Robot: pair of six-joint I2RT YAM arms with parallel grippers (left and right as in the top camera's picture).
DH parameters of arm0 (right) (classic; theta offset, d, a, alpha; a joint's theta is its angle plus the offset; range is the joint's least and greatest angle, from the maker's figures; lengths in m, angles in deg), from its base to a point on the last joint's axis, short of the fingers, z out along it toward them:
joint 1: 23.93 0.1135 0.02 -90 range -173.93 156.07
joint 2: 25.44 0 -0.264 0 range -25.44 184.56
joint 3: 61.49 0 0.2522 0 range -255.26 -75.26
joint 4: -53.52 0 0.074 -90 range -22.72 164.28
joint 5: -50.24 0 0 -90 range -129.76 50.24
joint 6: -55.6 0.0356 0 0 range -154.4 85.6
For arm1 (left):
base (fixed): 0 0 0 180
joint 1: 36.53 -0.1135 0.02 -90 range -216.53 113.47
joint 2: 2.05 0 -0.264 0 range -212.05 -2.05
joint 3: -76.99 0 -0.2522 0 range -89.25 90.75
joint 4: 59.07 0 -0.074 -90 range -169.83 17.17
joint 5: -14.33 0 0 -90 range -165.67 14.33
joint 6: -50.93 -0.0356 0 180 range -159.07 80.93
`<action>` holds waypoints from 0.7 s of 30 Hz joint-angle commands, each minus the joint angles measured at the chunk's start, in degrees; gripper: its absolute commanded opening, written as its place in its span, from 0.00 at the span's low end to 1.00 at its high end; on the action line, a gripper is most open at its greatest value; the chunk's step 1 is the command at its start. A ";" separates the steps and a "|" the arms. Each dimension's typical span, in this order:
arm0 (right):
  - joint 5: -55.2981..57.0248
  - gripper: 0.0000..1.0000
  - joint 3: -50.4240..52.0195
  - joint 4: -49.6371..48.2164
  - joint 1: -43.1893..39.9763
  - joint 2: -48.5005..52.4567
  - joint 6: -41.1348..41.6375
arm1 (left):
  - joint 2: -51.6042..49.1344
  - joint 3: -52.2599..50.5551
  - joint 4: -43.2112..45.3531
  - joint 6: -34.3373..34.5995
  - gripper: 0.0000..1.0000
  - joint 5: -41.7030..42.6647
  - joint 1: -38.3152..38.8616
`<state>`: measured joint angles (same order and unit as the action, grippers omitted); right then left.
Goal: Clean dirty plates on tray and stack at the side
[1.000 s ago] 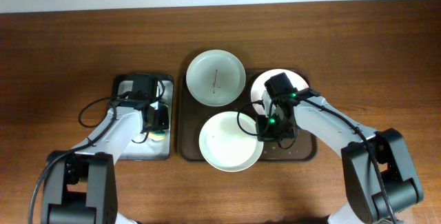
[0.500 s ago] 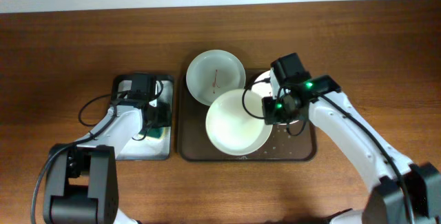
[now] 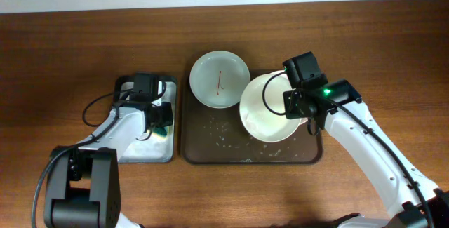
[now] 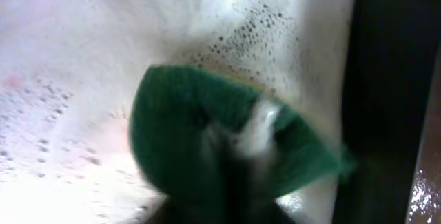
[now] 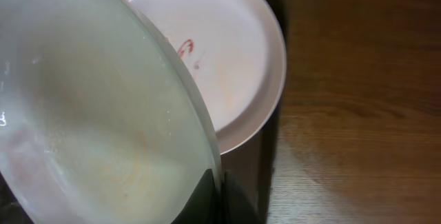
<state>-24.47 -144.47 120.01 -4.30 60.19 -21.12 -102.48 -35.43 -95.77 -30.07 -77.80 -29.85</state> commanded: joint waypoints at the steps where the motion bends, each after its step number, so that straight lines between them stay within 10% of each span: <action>1: 5.29 0.04 -1.01 0.22 2.60 -1.33 -1.03 | -0.94 -0.31 -0.94 -0.11 0.69 0.90 -0.09; 9: 17.27 0.04 -1.01 -0.74 10.78 -1.33 -1.01 | -0.94 -0.31 -8.87 -0.09 0.75 0.90 -0.09; 17: 29.92 0.04 -1.01 -2.62 16.65 -1.33 -1.01 | -0.94 -0.31 -9.44 -0.09 0.04 0.90 -0.09; 21: 32.15 0.04 -1.01 -3.48 18.62 -1.38 -1.01 | -0.94 -0.31 -9.25 -0.09 0.00 0.87 -0.09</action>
<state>2.54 -144.47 117.11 13.04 60.19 -22.43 -102.30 -34.79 -104.58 -30.10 -77.78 -29.92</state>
